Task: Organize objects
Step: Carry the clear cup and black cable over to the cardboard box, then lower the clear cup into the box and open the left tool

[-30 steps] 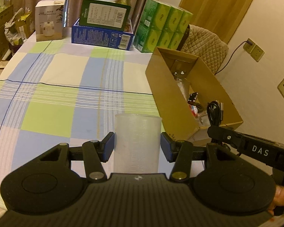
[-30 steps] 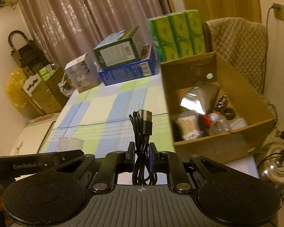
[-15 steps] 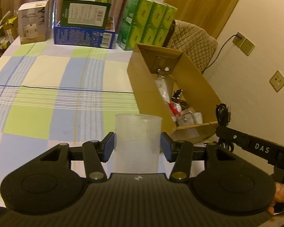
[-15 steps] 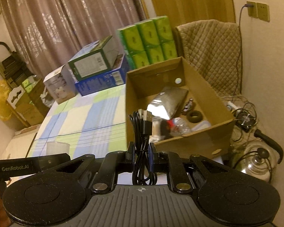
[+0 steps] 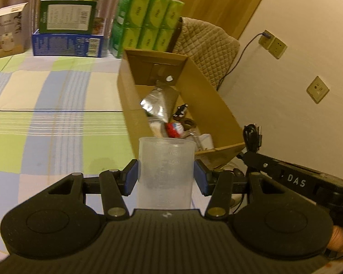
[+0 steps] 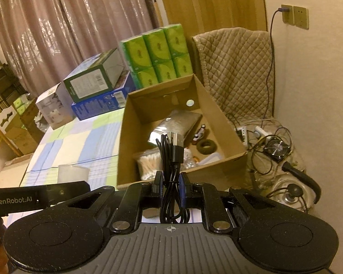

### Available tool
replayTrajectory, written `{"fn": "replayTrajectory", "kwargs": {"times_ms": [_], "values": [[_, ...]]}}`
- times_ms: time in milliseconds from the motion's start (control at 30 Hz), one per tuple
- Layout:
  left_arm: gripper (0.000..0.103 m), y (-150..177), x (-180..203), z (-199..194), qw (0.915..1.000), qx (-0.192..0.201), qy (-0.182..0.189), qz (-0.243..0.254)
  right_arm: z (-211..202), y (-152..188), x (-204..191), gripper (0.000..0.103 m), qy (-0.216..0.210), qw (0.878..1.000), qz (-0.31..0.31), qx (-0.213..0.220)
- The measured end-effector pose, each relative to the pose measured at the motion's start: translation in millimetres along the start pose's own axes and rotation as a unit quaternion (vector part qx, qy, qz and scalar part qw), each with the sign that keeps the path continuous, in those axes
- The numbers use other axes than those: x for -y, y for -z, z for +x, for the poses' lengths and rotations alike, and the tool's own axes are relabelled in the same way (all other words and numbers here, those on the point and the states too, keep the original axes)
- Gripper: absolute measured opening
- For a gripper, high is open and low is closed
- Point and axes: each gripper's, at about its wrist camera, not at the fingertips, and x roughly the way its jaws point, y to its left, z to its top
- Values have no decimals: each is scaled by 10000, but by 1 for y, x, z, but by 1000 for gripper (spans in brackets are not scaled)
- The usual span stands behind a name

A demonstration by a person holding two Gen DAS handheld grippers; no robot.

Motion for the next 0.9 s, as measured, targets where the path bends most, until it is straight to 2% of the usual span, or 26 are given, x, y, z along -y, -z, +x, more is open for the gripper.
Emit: {"fn": "replayTrajectory", "kwargs": {"times_ms": [367,900], "values": [[47,-12,24,25,9999,-73,111,78,7,-7,12,10,90,10000,-25,-16],[47,-33,31,46,9998,-105,122,90,30,-39,15,10,183,9988,-438,-90]]}}
